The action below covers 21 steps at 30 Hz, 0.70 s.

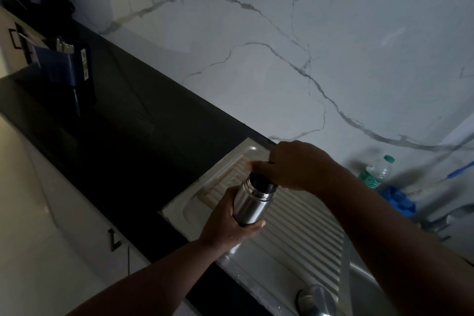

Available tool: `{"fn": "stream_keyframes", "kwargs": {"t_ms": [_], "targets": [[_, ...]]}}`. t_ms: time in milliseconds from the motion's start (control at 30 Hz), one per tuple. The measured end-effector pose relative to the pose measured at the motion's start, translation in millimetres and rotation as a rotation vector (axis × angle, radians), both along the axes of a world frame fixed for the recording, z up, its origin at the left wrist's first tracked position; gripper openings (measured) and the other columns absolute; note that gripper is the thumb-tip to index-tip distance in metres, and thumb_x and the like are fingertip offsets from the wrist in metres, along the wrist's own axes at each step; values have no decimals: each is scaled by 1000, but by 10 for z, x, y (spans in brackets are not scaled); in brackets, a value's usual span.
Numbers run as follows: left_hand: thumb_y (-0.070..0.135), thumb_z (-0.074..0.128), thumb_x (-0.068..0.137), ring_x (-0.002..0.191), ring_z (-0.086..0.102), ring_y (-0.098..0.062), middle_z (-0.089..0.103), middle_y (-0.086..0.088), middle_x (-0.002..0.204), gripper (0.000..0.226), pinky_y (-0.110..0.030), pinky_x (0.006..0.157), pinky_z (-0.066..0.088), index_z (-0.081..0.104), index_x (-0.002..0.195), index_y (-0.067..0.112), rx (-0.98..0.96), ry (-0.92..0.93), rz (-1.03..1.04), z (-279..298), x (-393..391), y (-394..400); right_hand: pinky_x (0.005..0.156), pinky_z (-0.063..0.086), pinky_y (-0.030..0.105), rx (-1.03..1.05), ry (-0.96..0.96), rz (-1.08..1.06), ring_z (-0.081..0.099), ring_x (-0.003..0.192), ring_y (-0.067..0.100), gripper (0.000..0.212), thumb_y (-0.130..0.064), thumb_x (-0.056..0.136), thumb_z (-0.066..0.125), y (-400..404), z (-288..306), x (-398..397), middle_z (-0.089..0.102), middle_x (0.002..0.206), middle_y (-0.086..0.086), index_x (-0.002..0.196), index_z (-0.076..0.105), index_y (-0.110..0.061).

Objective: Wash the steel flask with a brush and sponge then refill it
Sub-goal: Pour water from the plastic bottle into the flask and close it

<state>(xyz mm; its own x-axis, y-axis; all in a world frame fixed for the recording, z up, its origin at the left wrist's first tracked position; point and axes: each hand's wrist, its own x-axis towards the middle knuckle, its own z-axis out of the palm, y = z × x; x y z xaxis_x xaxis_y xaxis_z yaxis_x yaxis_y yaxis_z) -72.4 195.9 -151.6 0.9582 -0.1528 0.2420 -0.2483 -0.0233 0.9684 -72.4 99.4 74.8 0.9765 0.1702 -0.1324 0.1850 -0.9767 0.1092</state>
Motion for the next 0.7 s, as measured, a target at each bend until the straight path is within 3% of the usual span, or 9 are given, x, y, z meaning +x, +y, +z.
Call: {"fn": "stream_keyframes", "kwargs": {"t_ms": [33,100,167,200,267,333,567,633,700], "targets": [[39,88,59,92,67,-5,66,14,105,71,-31,75,60,43,112,57,6,3,-6,-2,0,-2,56,40,26,-62,-48,-27,58,66,12,69,-84,75,36,3,-29,-22,59,71,-4,74,58,-19],[38,88,61,94,67,-6,65,14,107,71,-36,75,60,44,115,52,6,6,-5,-5,2,-2,66,43,27,-58,-65,-7,60,81,13,72,-87,70,41,-27,-106,-67,62,93,-6,100,61,-24],[37,88,61,93,67,-7,64,13,107,70,-37,73,61,44,113,54,3,8,1,-12,1,-5,80,46,28,67,50,87,58,105,16,64,-65,76,61,-73,-147,-101,55,118,-7,128,47,-32],[38,88,60,92,67,-8,64,12,106,70,-37,72,61,43,112,55,8,11,0,-12,-2,-7,81,46,26,126,99,126,56,107,15,61,-53,78,67,-98,-162,-97,53,118,-8,130,45,-33],[39,88,59,91,67,-9,64,11,105,71,-37,71,61,43,112,56,14,10,6,-21,2,-11,75,45,21,194,95,144,56,99,11,52,-44,77,71,-133,-192,-62,56,109,-9,123,51,-30],[36,88,60,90,67,-7,64,13,104,71,-30,70,59,43,112,55,10,-1,19,-21,1,-15,67,46,20,177,38,122,57,87,9,45,-52,77,70,-117,-190,-36,61,99,-8,112,57,-26],[25,90,62,87,65,-3,63,10,101,70,-18,66,55,45,110,49,27,-35,41,-1,-23,-28,57,41,27,-42,-204,-170,49,66,17,64,-81,81,30,136,-316,-124,44,64,-3,71,42,-19],[27,90,63,87,65,-2,63,11,102,69,-18,67,55,45,111,46,27,-22,24,-1,-21,-16,56,43,26,-73,-219,-152,53,65,16,73,-87,76,24,127,-310,-130,53,70,-1,69,45,-18],[30,89,63,89,65,-2,64,10,105,71,-20,68,56,44,116,45,30,-14,19,1,-11,-9,66,49,30,-17,-164,-36,61,83,17,75,-87,74,32,28,-266,-119,63,102,0,96,56,-20]]}}
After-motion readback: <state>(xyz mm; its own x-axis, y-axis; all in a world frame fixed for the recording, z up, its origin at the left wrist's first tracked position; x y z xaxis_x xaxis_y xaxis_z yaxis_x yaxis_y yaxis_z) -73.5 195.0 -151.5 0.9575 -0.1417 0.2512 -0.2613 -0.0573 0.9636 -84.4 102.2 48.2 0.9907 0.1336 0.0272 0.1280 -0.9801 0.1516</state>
